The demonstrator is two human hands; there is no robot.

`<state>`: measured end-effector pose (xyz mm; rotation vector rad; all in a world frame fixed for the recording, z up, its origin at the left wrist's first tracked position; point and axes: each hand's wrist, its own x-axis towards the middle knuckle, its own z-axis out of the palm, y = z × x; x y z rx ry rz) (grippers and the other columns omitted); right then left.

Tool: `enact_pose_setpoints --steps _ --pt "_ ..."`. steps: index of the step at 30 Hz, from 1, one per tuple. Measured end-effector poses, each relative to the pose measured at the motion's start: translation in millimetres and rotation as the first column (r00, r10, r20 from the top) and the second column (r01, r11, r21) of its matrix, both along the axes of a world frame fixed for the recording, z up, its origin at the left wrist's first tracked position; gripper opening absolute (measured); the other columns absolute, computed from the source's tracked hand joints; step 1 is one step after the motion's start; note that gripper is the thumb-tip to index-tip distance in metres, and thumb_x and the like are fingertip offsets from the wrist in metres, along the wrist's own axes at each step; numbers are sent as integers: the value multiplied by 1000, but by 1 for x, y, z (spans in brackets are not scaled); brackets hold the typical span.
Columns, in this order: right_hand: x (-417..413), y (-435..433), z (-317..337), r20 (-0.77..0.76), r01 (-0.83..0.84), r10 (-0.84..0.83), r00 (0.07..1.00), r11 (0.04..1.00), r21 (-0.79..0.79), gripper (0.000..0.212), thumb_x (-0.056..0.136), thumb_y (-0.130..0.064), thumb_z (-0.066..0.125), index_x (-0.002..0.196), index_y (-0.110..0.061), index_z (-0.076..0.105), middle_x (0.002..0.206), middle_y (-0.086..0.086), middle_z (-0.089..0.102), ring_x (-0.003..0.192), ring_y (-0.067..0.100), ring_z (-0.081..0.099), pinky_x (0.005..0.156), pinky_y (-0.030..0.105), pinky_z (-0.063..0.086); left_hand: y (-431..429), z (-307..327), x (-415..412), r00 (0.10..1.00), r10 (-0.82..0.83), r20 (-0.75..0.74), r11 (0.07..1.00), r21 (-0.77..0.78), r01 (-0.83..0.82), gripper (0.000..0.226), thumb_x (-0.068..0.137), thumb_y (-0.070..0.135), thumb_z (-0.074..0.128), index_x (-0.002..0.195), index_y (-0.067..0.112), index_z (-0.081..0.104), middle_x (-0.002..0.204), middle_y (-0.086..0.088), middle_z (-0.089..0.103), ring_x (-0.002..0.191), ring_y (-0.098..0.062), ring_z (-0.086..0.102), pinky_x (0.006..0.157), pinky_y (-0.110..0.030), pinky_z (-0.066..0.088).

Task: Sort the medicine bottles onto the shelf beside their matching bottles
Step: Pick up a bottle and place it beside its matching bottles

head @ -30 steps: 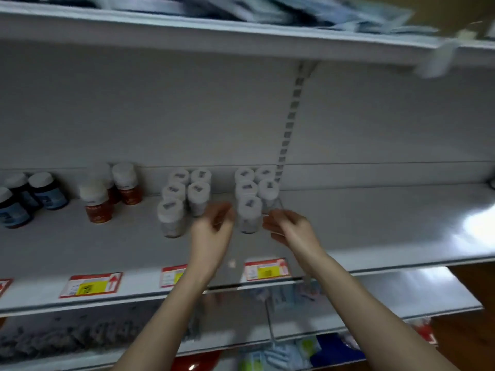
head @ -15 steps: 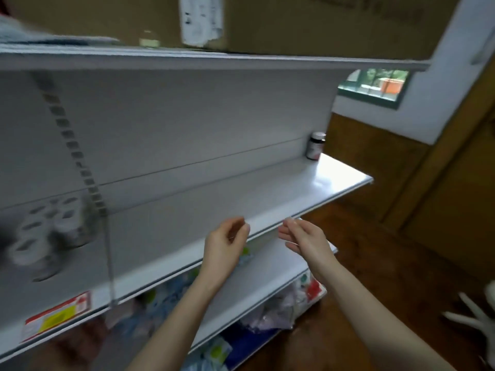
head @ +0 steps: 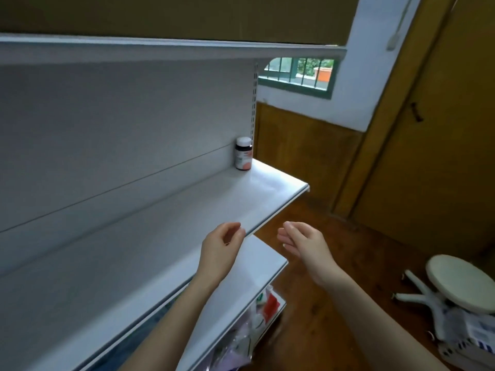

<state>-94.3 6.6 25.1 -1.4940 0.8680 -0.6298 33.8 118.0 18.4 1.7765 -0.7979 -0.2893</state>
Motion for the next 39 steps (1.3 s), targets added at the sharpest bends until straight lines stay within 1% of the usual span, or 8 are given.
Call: enact_pose_setpoints --steps 2,6,10,18,24,30,36,39 --pt "9 -30 2 0 7 -7 1000 1000 -3 18 93 -29 48 104 -18 57 105 4 64 101 17 62 90 28 49 -30 0 9 1000 -2 -7 1000 19 3 26 89 19 55 111 8 62 110 -3 64 98 -11 57 75 -10 40" --pt "23 -83 1 5 14 -14 1000 1000 9 17 94 -30 46 104 -20 56 108 1 62 103 16 60 94 29 47 -84 4 25 999 1 -36 998 56 1 28 89 19 55 114 7 60 115 -7 64 107 -18 59 87 -22 41" --pt "40 -132 -5 -14 -14 15 1000 999 29 18 94 -30 46 106 -19 54 111 4 61 105 17 60 96 31 48 -128 6 40 999 16 -42 996 94 -12 30 90 20 54 117 8 58 118 -7 63 109 -18 58 89 -22 41" --pt "102 -235 -12 -47 -218 219 975 976 20 11 94 -27 45 96 -20 54 105 6 60 101 19 60 85 28 47 -202 -6 66 973 217 -79 966 162 -202 32 90 23 53 119 10 57 120 -4 63 104 -11 56 89 -20 38" --pt "146 -297 -12 -107 -356 359 927 933 43 31 95 -21 44 123 -8 49 107 5 57 100 17 57 88 29 46 -242 -15 83 902 405 -148 907 186 -377 33 90 19 54 120 6 55 119 -9 62 106 -15 57 91 -20 38" --pt "198 -320 -20 -180 -471 471 864 881 45 36 94 -15 43 129 -8 44 103 4 55 111 26 55 103 42 43 -267 -21 111 874 452 -180 885 209 -415 40 91 11 50 129 1 45 132 -14 53 121 -21 52 95 -19 35" --pt "239 -333 -23 -215 -523 513 831 852 9 41 95 -12 36 136 -10 36 135 13 47 124 25 46 106 42 39 -290 -26 146 864 470 -184 872 247 -422 44 90 14 50 132 3 42 136 -14 50 123 -22 50 104 -29 38" --pt "257 -339 -24 -242 -523 506 828 853 -6 43 96 -11 35 139 -11 33 141 13 42 129 25 42 108 44 37 -301 -29 166 865 474 -162 864 273 -422 44 90 16 50 132 5 42 135 -14 51 123 -24 50 105 -34 38"
